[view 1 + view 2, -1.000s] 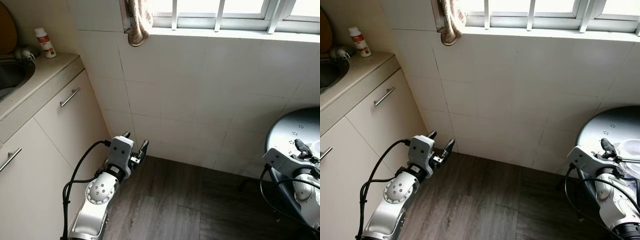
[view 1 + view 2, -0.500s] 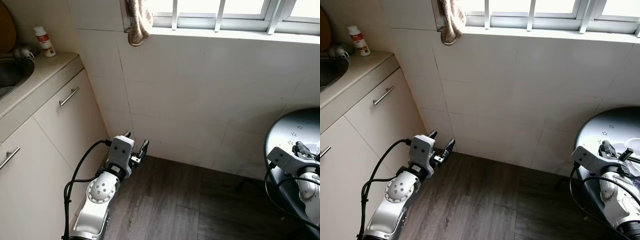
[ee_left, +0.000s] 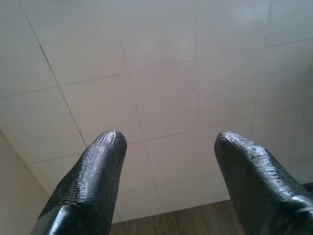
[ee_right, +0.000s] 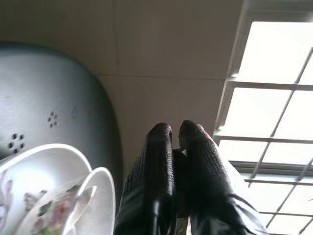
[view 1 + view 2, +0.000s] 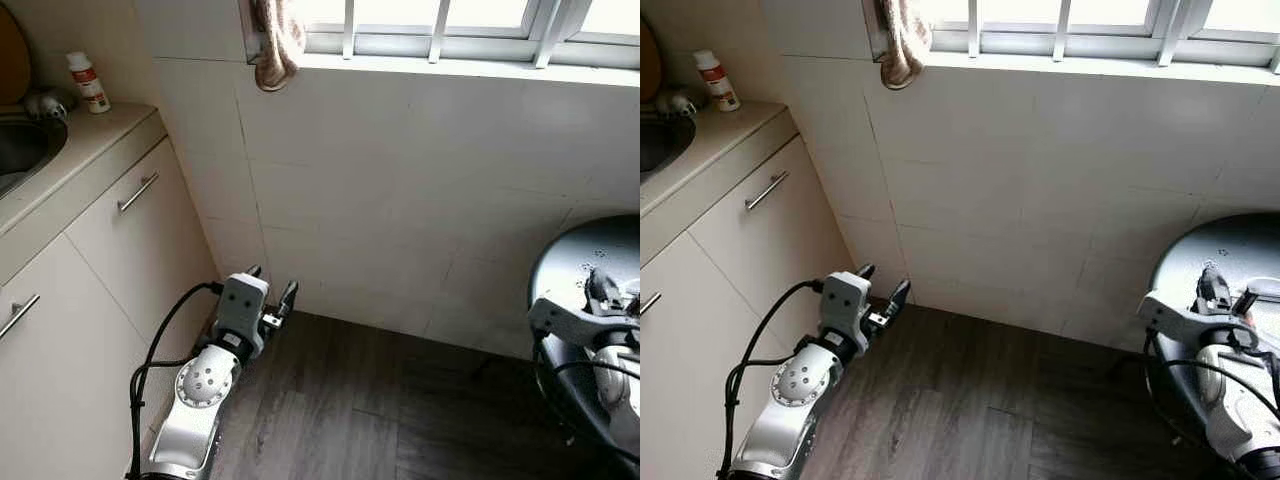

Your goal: Kitchen organization

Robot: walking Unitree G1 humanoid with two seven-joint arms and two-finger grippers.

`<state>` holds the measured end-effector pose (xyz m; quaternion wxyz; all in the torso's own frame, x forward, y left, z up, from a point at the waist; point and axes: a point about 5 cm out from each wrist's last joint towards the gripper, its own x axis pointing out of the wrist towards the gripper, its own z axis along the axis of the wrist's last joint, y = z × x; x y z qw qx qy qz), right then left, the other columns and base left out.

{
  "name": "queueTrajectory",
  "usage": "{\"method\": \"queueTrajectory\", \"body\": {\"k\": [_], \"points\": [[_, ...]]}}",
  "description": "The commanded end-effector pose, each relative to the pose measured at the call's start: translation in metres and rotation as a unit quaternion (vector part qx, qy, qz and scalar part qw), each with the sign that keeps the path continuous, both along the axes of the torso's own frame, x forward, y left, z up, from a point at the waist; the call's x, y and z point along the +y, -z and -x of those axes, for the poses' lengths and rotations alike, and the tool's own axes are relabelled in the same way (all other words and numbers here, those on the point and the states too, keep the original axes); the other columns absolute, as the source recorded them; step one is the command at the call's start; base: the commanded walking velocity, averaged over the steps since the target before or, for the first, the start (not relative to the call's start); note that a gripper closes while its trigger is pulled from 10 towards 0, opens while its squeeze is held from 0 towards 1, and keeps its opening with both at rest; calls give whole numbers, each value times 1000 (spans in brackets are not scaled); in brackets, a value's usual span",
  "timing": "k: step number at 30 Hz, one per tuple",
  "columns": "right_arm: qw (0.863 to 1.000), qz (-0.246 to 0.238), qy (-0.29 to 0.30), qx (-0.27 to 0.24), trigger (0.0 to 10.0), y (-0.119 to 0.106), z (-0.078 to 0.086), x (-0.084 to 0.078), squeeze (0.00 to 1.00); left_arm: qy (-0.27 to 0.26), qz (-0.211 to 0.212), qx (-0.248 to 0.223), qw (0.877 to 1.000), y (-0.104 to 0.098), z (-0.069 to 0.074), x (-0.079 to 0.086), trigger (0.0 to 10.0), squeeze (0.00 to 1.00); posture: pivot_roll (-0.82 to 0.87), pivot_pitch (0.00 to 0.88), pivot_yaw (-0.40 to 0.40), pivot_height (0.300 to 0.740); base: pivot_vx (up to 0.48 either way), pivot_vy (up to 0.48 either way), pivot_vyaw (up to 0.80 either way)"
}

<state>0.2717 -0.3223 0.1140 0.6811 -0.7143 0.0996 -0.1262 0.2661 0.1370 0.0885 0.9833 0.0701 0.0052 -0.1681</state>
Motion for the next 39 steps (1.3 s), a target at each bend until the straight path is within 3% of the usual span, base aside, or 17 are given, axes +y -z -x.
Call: {"method": "queueTrajectory", "body": {"k": [1,4,7,9,10,14,15,19,20,22,26,28,30,31,33,36,39], "points": [[999,12,-22,-46,0,-19,-6,4,0,-1,7,0,1000,0,-2,0,10000,0,-74,0,2,740,0,0,0],[993,-16,-61,-101,0,-35,-11,15,0,-2,8,0,1000,0,-3,0,10000,0,-72,0,1,740,0,0,0],[974,-49,-144,-166,0,-63,-19,45,0,-4,7,-1,1000,0,-3,1,10000,0,-66,0,2,740,0,0,0],[955,-78,-197,-210,0,-87,-25,70,0,-8,6,-3,1000,0,-3,2,10000,0,-57,0,0,740,0,0,0],[955,-78,-197,-210,0,-87,-25,70,0,-8,6,-3,1000,0,-3,2,10000,0,-57,0,0,740,0,0,0],[921,-122,-261,-260,0,-113,-29,102,0,-11,5,-4,1000,1,-4,3,10000,0,-48,0,-4,740,0,0,0],[907,-163,-281,-269,0,-119,-30,114,0,-12,4,-5,1000,0,-4,3,10000,0,-44,0,-7,740,0,0,0],[892,-205,-295,-273,0,-121,-31,122,0,-13,3,-6,1000,0,-5,4,10000,0,-44,0,-7,740,0,0,0],[875,-259,-304,-272,0,-119,-31,133,0,-18,2,-10,1000,-1,-6,5,10000,0,-34,0,-11,740,0,0,0],[870,-287,-307,-258,0,-114,-32,138,0,-24,2,-15,1000,-3,-6,7,10000,0,-23,0,-14,740,0,0,800],[845,-375,-312,-219,0,-99,-30,150,0,-48,0,-29,998,-9,-9,14,10000,0,-21,0,-13,740,0,0,800],[840,-388,-312,-215,0,-98,-29,151,0,-51,0,-31,998,-10,-10,15,10000,0,-22,0,-11,740,0,0,800],[822,-432,-320,-187,0,-90,-25,157,0,-57,-2,-42,997,-16,-10,18,10000,0,-21,0,-5,740,0,0,800],[822,-432,-320,-187,0,-90,-25,157,0,-57,-2,-42,997,-16,-10,18,10000,0,-21,0,-5,740,0,0,800],[808,-461,-326,-169,0,-85,-21,161,0,-59,-2,-50,997,-21,-10,20,10000,0,-21,0,-4,740,0,0,800],[808,-466,-330,-143,0,-74,-14,164,0,-54,-12,-67,996,-28,-8,19,10000,0,-12,0,-8,740,0,0,800],[822,-436,-340,-135,0,-70,-11,166,0,-53,-14,-74,996,-32,-8,18,10000,0,-10,0,-8,740,0,0,800]]}}
